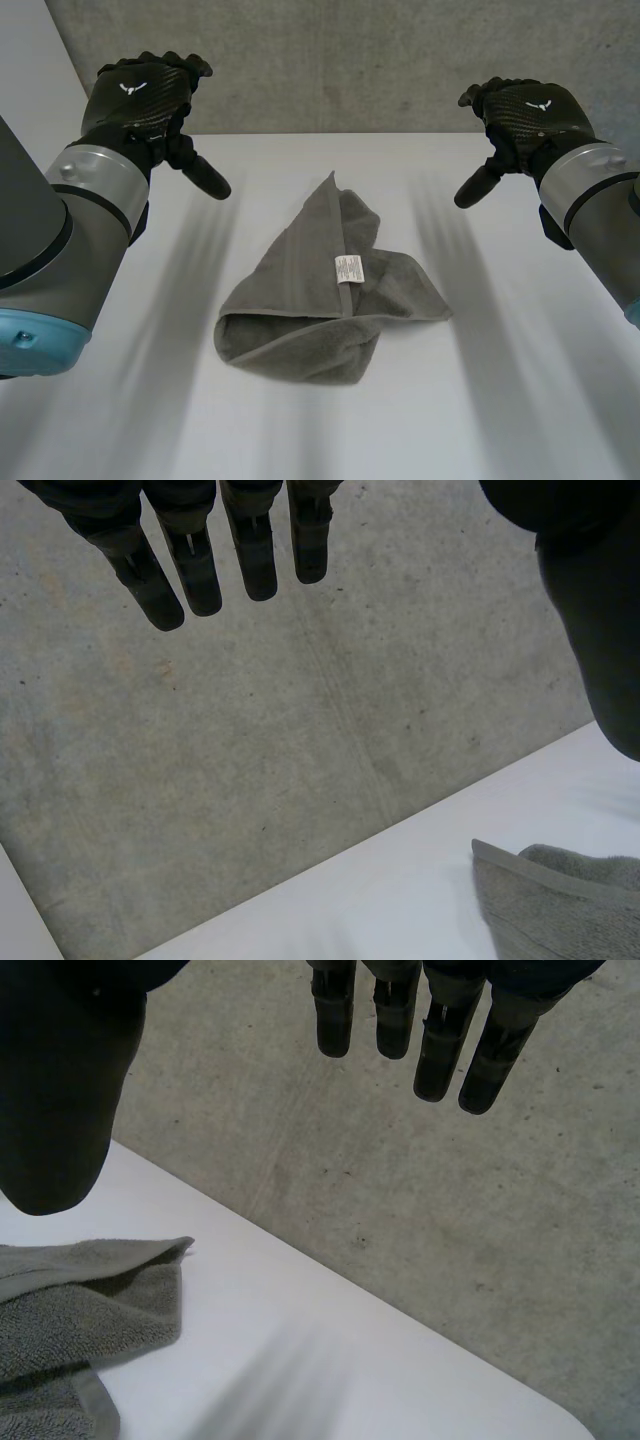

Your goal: Fold the towel.

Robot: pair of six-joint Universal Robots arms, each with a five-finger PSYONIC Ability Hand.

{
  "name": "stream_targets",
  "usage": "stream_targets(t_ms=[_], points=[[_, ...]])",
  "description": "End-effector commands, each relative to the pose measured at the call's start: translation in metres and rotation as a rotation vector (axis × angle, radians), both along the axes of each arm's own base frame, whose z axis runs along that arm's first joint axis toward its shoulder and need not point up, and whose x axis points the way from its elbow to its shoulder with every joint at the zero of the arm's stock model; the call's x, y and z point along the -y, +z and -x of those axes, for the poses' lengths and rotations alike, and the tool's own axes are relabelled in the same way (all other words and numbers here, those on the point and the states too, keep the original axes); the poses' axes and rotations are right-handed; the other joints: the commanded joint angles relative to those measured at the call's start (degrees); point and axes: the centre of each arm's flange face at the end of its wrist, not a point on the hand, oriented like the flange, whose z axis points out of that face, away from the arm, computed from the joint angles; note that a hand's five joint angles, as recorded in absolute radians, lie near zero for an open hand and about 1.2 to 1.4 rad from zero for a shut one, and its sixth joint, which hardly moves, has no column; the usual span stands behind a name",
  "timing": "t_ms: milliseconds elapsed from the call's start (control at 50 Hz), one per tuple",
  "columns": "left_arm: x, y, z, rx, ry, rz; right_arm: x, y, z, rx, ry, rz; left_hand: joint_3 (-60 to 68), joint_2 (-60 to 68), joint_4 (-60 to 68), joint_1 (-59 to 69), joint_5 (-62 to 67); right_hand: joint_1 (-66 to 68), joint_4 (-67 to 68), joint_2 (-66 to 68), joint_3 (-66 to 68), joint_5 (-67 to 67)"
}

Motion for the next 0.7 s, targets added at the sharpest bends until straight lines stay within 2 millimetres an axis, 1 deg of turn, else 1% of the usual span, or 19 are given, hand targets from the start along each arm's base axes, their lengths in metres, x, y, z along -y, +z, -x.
stream_targets(t_ms=[20,200,320,340,380,400,420,440,460,480,500,520,540,560,580,600,660,680,700], points=[[0.0,-0.001,0.0,0.0,-0.001,-0.001,0.0,0.0,0.0,-0.003,-0.001,0.002,-2.51,-2.86,-2.88,-2.96,-1.8,-2.96,-4.22,-4.02,-3.69,-3.33],[0.0,-0.002,0.0,0.004,-0.004,-0.004,0.001,0.001,0.0,-0.008,0.001,0.007,-2.84,-3.2,-3.21,-3.3,-2.14,-2.96,-4.22,-4.02,-3.69,-3.33],[0.002,-0.018,0.004,0.04,-0.019,-0.044,0.0,-0.003,-0.002,-0.072,0.027,0.004,-2.67,-3.03,-3.05,-3.13,-1.97,-2.96,-4.22,-4.02,-3.69,-3.33],[0.002,-0.018,0.004,0.04,-0.019,-0.044,-0.003,-0.008,-0.003,-0.117,0.045,-0.009,-2.67,-3.03,-3.05,-3.13,-1.97,-2.96,-4.22,-4.02,-3.69,-3.33],[0.004,-0.039,0.006,0.071,-0.027,-0.097,-0.007,-0.017,-0.004,-0.183,0.073,-0.037,-2.17,-2.53,-2.54,-2.63,-1.47,-2.96,-4.22,-4.02,-3.69,-3.33],[0.004,-0.039,0.006,0.071,-0.027,-0.097,-0.012,-0.027,-0.005,-0.243,0.106,-0.076,-2.17,-2.52,-2.54,-2.62,-1.47,-2.96,-4.22,-4.02,-3.69,-3.33],[0.004,-0.05,0.008,0.094,-0.039,-0.122,-0.018,-0.04,-0.007,-0.296,0.146,-0.118,-1.5,-1.86,-1.87,-1.96,-0.8,-2.96,-4.22,-4.02,-3.69,-3.33],[0.004,-0.061,0.011,0.118,-0.064,-0.145,-0.018,-0.04,-0.007,-0.297,0.147,-0.119,-1.16,-1.52,-1.53,-1.62,-0.46,-2.96,-4.22,-4.02,-3.69,-3.33],[0.004,-0.061,0.011,0.118,-0.065,-0.145,-0.024,-0.051,-0.01,-0.332,0.18,-0.153,-1.16,-1.51,-1.53,-1.61,-0.46,-2.96,-4.22,-4.02,-3.69,-3.33],[0.004,-0.071,0.014,0.15,-0.095,-0.161,-0.024,-0.051,-0.01,-0.332,0.18,-0.153,-0.83,-1.18,-1.2,-1.28,-0.12,-2.96,-4.22,-4.02,-3.69,-3.33],[0.004,-0.081,0.018,0.189,-0.13,-0.176,-0.028,-0.062,-0.01,-0.351,0.204,-0.186,-0.49,-0.84,-0.86,-0.94,0.21,-2.96,-4.22,-4.02,-3.69,-3.33],[0.004,-0.082,0.018,0.189,-0.131,-0.177,-0.031,-0.075,-0.011,-0.359,0.22,-0.221,-0.49,-0.84,-0.86,-0.94,0.22,-2.96,-4.22,-4.02,-3.69,-3.33],[0.004,-0.093,0.023,0.233,-0.166,-0.19,-0.031,-0.075,-0.011,-0.359,0.22,-0.221,-0.49,-0.84,-0.86,-0.94,0.22,-2.96,-4.22,-4.02,-3.69,-3.33],[0.004,-0.093,0.023,0.234,-0.167,-0.19,-0.032,-0.089,-0.011,-0.366,0.235,-0.251,-0.49,-0.84,-0.86,-0.94,0.22,-2.96,-4.22,-4.02,-3.69,-3.33],[0.004,-0.105,0.026,0.282,-0.2,-0.2,-0.035,-0.101,-0.013,-0.366,0.256,-0.268,-0.49,-0.84,-0.86,-0.94,0.22,-2.96,-4.22,-4.02,-3.69,-3.33],[0.003,-0.116,0.03,0.331,-0.231,-0.208,-0.035,-0.101,-0.013,-0.366,0.256,-0.268,-0.49,-0.84,-0.86,-0.94,0.22,-2.96,-4.22,-4.02,-3.69,-3.33],[0.004,-0.136,0.035,0.425,-0.273,-0.208,-0.039,-0.121,-0.017,-0.365,0.288,-0.271,-0.49,-0.84,-0.86,-0.94,0.22,-2.96,-4.22,-4.02,-3.69,-3.33],[0.004,-0.136,0.035,0.425,-0.273,-0.208,-0.041,-0.13,-0.02,-0.364,0.298,-0.268,-0.49,-0.84,-0.86,-0.94,0.22,-2.96,-4.22,-4.02,-3.69,-3.33],[0.003,-0.144,0.038,0.464,-0.288,-0.206,-0.041,-0.13,-0.02,-0.364,0.298,-0.268,-0.49,-0.84,-0.86,-0.94,0.22,-2.96,-4.22,-4.02,-3.69,-3.33]])
